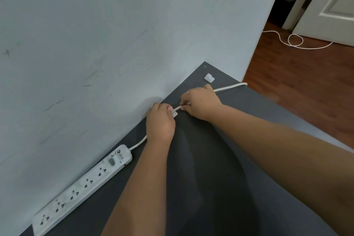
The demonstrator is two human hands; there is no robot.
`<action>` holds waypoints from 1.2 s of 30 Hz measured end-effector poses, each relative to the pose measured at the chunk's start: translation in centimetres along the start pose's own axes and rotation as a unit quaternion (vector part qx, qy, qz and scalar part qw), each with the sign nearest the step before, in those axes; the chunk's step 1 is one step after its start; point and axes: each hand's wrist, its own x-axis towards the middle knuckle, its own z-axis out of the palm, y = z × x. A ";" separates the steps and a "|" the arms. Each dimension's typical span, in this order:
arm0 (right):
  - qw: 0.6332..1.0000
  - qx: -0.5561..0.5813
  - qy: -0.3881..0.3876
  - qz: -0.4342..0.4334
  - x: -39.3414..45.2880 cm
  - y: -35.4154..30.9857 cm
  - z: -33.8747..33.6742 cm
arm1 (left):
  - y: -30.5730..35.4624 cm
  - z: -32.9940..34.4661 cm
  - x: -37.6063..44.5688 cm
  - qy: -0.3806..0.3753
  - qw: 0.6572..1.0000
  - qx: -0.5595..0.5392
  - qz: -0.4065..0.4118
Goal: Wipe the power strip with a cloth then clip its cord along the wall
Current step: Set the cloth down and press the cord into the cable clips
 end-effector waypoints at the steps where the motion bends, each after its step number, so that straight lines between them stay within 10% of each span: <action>1: 1.000 -0.013 0.004 0.003 0.2 -0.2 0.1 | 0.0 0.2 -0.3 0.011 1.000 0.003 -0.006; 22: 0.978 0.108 0.032 0.174 -0.4 8.0 -2.9 | 5.2 0.2 4.2 -0.095 0.992 -0.072 -0.033; 36: 0.973 0.052 0.108 0.198 1.4 6.1 -1.8 | 6.0 3.8 3.0 0.019 1.000 0.000 -0.022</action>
